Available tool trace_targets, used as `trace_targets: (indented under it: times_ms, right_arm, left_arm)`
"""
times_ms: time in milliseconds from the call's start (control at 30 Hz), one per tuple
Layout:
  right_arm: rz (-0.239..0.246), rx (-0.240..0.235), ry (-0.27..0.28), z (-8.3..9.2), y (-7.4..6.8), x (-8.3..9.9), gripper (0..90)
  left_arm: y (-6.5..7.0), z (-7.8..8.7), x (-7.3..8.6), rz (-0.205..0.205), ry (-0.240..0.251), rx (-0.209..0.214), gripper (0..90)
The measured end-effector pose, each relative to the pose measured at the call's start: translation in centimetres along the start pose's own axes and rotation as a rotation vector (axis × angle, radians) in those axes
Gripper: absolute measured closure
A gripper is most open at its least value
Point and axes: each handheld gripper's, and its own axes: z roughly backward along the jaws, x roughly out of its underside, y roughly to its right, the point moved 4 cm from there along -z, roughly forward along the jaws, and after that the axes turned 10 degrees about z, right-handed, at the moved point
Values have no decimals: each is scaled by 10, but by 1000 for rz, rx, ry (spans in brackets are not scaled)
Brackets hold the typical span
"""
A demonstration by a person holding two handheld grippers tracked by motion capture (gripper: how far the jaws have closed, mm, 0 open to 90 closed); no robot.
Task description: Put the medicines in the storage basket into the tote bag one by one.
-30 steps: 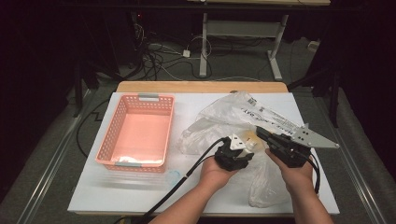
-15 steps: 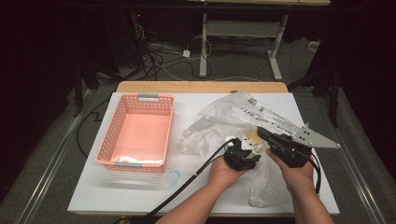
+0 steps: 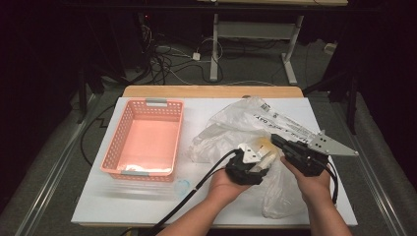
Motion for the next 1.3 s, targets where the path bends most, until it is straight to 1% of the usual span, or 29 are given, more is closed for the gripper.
trace_targets:
  times_ms: [67, 167, 267, 333, 400, 467, 567, 600, 667, 700, 733, 767, 800, 867, 900, 933, 967, 1000, 1067, 1100, 1133, 1167, 1200, 1267, 1300]
  right_arm:
    - [5, -1, -5, 0, -1, 0, 900]
    - [6, -1, -6, -1, -2, 0, 900]
    - [12, -2, -10, -3, -3, 0, 900]
    - [12, -4, -12, -3, -4, 0, 900]
    - [15, -5, -13, -3, -5, 0, 900]
    - [13, -4, -16, -3, -5, 0, 900]
    - [10, -2, -20, -3, -4, 1, 900]
    - [10, -4, -18, -3, -4, 1, 900]
    - [12, -4, -18, -3, -4, 1, 900]
    - [12, -4, -19, -3, -4, 1, 900]
    - [11, -4, -20, -3, -4, 1, 900]
    - [15, -3, -18, -3, -4, 1, 900]
    - [15, -4, -18, -4, -4, 1, 900]
    - [18, -4, -17, -4, -4, 1, 900]
    - [14, -4, -16, -4, -4, 2, 900]
    - [9, -6, -21, -4, -5, 2, 900]
    - [10, -6, -22, -4, -5, 2, 900]
    - [12, -7, -22, -5, -5, 2, 900]
    - [13, -7, -24, -5, -6, 2, 900]
    - [11, -8, -25, -5, -6, 2, 900]
    - [10, -8, -29, -5, -6, 3, 900]
    - [16, -8, -26, -6, -6, 3, 900]
    - [16, -9, -26, -7, -7, 3, 900]
    - [16, -11, -28, -7, -8, 3, 900]
    - [24, -12, -27, -7, -8, 3, 900]
  left_arm:
    - [-4, 15, 10, -2, 14, -9, 396]
    - [-10, 35, 24, 19, 18, -16, 387]
    - [-14, 51, 37, 37, 22, -22, 373]
    - [-15, 59, 44, 50, 16, -21, 358]
    - [-15, 64, 52, 61, 1, -26, 320]
    - [-16, 67, 59, 77, -21, -20, 298]
    - [-17, 66, 70, 88, -59, -28, 254]
    - [-17, 65, 74, 92, -73, -35, 227]
    - [-19, 60, 78, 111, -97, -51, 169]
    - [-19, 57, 79, 120, -117, -56, 154]
    - [-19, 55, 79, 118, -134, -66, 153]
    - [-18, 52, 77, 120, -144, -61, 151]
    - [-18, 49, 76, 125, -161, -65, 138]
    - [-15, 42, 72, 113, -179, -88, 102]
    - [-13, 38, 71, 101, -191, -99, 77]
    - [-11, 35, 69, 83, -201, -120, 62]
    - [-9, 32, 68, 69, -204, -134, 62]
    - [-9, 30, 66, 72, -200, -132, 67]
    - [-9, 26, 63, 84, -188, -133, 127]
    - [-9, 25, 62, 80, -189, -136, 144]
    - [-8, 24, 60, 71, -181, -128, 163]
    - [-8, 23, 59, 64, -176, -121, 236]
    - [-8, 22, 58, 68, -176, -117, 285]
    - [-9, 22, 58, 77, -171, -118, 339]
    - [-9, 22, 58, 77, -167, -123, 365]
